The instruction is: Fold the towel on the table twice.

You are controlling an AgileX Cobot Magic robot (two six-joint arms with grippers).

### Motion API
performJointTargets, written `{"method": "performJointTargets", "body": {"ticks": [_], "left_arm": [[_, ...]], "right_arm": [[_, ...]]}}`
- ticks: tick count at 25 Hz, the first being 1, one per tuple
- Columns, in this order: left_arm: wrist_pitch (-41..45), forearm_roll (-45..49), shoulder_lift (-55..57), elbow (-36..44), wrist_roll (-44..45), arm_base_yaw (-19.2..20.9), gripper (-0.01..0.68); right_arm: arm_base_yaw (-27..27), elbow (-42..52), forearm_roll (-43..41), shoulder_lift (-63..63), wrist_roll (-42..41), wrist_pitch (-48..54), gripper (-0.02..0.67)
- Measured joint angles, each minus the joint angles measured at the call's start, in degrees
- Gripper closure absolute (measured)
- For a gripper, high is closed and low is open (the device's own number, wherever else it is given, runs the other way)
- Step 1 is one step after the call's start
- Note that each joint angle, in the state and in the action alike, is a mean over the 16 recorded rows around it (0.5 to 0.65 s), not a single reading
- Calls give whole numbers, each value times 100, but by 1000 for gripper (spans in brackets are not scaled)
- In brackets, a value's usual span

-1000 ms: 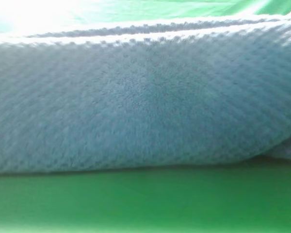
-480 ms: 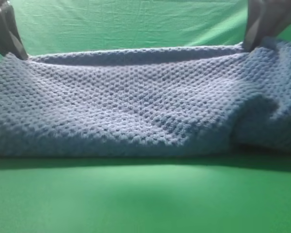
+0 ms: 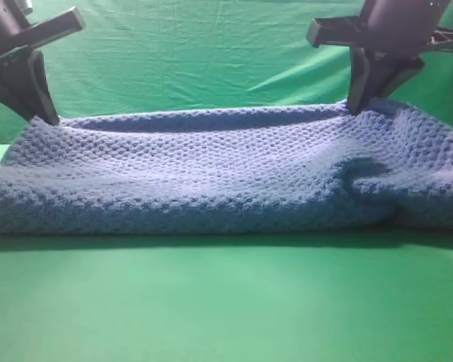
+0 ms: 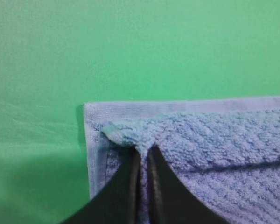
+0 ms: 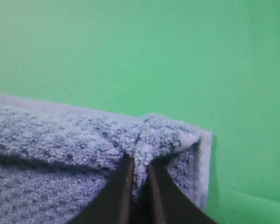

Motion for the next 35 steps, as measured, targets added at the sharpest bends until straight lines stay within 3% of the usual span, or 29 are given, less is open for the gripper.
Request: {"method": "performJointTargets", "body": {"ticks": [4, 13, 16, 18, 21, 29, 35], "left_arm": [[-178, 13, 129, -25, 41, 3, 569], [-68, 88, 127, -155, 211, 9, 235], [271, 123, 5, -335, 268, 11, 189], [581, 143, -110, -494, 294, 11, 203], [1108, 171, -337, -774, 308, 11, 288], [2346, 217, -1323, -1431, 359, 11, 586], [2784, 234, -2324, -1511, 419, 11, 670]], "right_arm": [[-44, -65, -27, 204, -29, -201, 556], [-81, -84, -83, 71, -71, -274, 217], [-91, -87, -96, -233, -73, -135, 142], [-93, -89, -100, -505, -75, 0, 123], [-93, -89, -102, -1007, -78, 262, 165], [-93, -89, -97, -2566, -81, 1327, 467], [-93, -89, -2, -3646, -81, 2379, 619]]}}
